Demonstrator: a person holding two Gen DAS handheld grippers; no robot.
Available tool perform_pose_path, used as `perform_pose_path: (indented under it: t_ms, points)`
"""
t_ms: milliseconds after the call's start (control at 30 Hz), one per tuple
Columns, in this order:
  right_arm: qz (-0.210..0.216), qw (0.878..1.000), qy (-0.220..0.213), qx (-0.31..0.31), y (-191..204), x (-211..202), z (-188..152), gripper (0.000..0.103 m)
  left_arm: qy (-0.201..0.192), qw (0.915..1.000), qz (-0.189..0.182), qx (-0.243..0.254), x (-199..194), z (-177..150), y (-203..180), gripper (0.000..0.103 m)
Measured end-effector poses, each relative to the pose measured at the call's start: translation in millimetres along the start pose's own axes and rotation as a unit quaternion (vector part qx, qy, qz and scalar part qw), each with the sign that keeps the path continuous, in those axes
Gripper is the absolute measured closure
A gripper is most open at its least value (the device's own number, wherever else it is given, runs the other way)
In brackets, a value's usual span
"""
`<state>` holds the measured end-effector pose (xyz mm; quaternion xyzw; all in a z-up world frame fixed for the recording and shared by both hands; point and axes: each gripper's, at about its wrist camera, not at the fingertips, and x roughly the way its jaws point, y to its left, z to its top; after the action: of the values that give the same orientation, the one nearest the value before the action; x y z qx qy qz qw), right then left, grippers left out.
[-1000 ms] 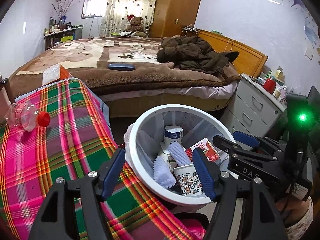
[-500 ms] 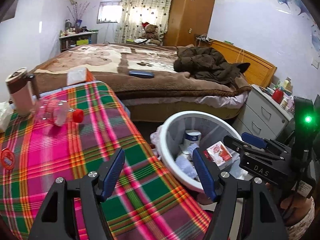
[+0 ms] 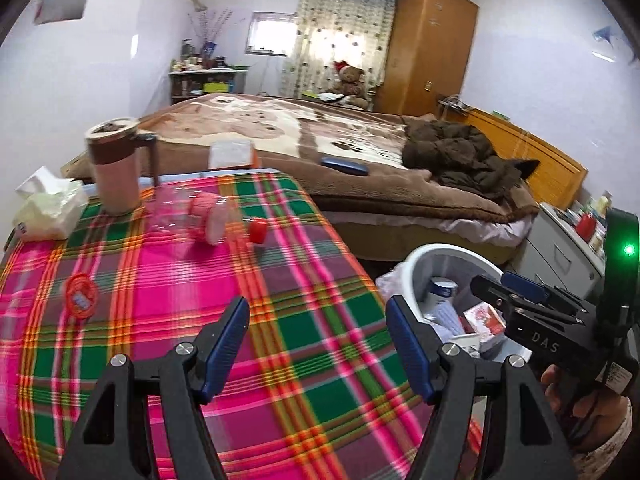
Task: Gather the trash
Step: 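Move the left tool toward the clear plastic cup while the right tool approaches the Coke bottle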
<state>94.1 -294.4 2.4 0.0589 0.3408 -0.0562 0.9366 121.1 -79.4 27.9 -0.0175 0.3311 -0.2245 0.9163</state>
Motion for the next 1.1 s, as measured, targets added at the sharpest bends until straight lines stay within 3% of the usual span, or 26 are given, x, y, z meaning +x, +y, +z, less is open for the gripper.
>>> perform_pose_path:
  t_ms: [633,1100]
  points:
    - [0.066,0.995,-0.007,-0.073,72.8,19.6,24.6,0.043,-0.024,0.9919,0.106,-0.066,-31.3,-0.1,104.0,0.028]
    - [0.122,0.985,0.0,-0.123,118.2,59.4,49.3,0.039,-0.001,0.9814,0.16,-0.106,-20.6,-2.5,161.0,0.024]
